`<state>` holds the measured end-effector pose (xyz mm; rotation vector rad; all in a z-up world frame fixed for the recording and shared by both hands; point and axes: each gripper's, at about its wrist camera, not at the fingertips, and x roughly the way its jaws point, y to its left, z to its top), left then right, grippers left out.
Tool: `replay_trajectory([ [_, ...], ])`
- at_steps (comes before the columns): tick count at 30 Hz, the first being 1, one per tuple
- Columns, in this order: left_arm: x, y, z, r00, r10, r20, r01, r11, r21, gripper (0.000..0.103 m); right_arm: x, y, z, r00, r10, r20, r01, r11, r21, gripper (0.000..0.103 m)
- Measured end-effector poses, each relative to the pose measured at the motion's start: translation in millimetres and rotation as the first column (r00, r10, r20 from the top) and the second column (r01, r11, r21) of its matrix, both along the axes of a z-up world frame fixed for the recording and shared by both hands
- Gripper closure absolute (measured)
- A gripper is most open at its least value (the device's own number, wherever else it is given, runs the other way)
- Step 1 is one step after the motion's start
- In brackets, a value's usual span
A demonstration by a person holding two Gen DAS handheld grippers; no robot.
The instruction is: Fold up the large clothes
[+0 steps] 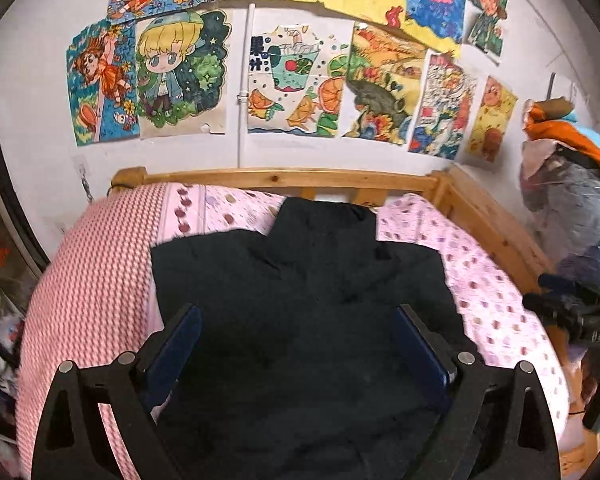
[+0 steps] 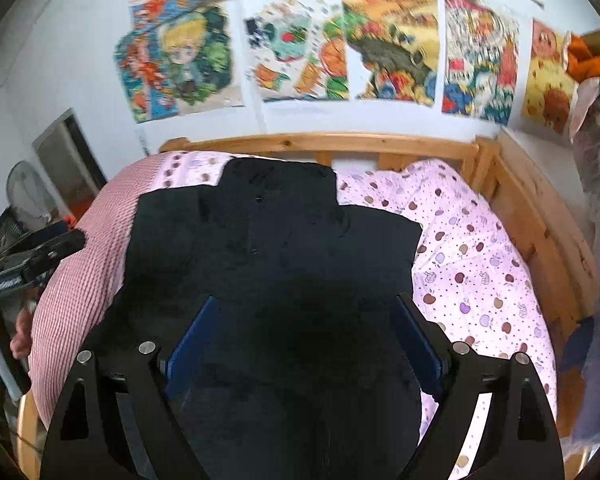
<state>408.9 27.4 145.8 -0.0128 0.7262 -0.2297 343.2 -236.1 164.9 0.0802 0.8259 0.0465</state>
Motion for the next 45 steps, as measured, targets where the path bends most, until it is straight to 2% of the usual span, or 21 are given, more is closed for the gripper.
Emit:
replay_trajectory([
  [3, 32, 3, -1, 1.000, 0.002, 0.010, -0.002, 1.000, 0.020, 0.007, 49, -7, 1, 0.999, -0.002, 0.043, 0.002, 1.000, -0.006, 0.019],
  [7, 85, -3, -12, 1.000, 0.007, 0.000, -0.007, 0.999, 0.032, 0.007, 114, -17, -7, 0.995, 0.008, 0.102, -0.013, 0.999, 0.046, 0.019],
  [10, 124, -17, -29, 1.000, 0.009, 0.002, -0.009, 0.998, 0.067, 0.007, 171, -27, -36, 0.996, -0.011, 0.087, 0.000, 0.993, 0.122, 0.019],
  [15, 190, -40, -61, 0.999, 0.035, 0.002, -0.035, 0.996, 0.087, 0.007, 232, -26, -85, 1.000, -0.006, 0.026, 0.002, 0.991, 0.137, 0.020],
  [18, 222, -51, -79, 0.999, 0.044, -0.025, -0.042, 0.994, 0.106, 0.007, 261, -23, -108, 1.000, 0.014, -0.003, -0.014, 0.993, 0.121, 0.027],
  [22, 256, -59, -100, 0.997, 0.067, -0.049, -0.061, 0.990, 0.124, 0.008, 288, -24, -124, 1.000, 0.028, -0.001, -0.028, 0.989, 0.145, 0.040],
  [24, 270, -60, -107, 0.995, 0.082, -0.065, -0.074, 0.990, 0.117, 0.017, 305, -23, -133, 1.000, 0.030, 0.003, -0.030, 0.985, 0.170, 0.046],
  [26, 281, -60, -115, 0.991, 0.096, -0.093, -0.086, 0.991, 0.104, 0.038, 318, -20, -139, 1.000, 0.030, -0.004, -0.029, 0.984, 0.176, 0.053],
  [27, 284, -60, -118, 0.989, 0.102, -0.106, -0.092, 0.991, 0.097, 0.044, 325, -17, -143, 0.999, 0.034, -0.009, -0.032, 0.984, 0.176, 0.055],
  [29, 286, -57, -122, 0.990, 0.082, -0.117, -0.077, 0.996, 0.049, 0.070, 330, -12, -148, 0.999, 0.044, -0.009, -0.042, 0.984, 0.172, 0.071],
  [30, 286, -56, -122, 0.991, 0.067, -0.118, -0.065, 0.998, 0.024, 0.078, 331, -11, -150, 0.999, 0.048, -0.013, -0.045, 0.985, 0.167, 0.076],
  [31, 283, -55, -122, 0.992, 0.047, -0.116, -0.047, 0.999, -0.004, 0.091, 330, -8, -151, 0.999, 0.050, -0.013, -0.048, 0.987, 0.154, 0.086],
  [32, 281, -55, -121, 0.993, 0.036, -0.110, -0.038, 0.999, -0.017, 0.092, 326, -4, -150, 0.999, 0.050, -0.002, -0.049, 0.991, 0.126, 0.096],
  [37, 249, -49, -100, 0.999, -0.004, -0.035, 0.003, 0.999, -0.032, 0.096, 299, -11, -132, 0.996, 0.078, 0.041, -0.081, 0.992, 0.092, 0.098],
  [41, 216, -35, -84, 0.999, -0.052, -0.011, 0.052, 0.997, -0.051, 0.097, 261, -22, -116, 0.993, 0.101, 0.067, -0.106, 0.992, 0.067, 0.099],
  [45, 175, -33, -85, 0.993, -0.119, -0.010, 0.119, 0.993, -0.002, 0.097, 221, -31, -111, 0.986, 0.146, 0.075, -0.153, 0.982, 0.106, 0.099],
])
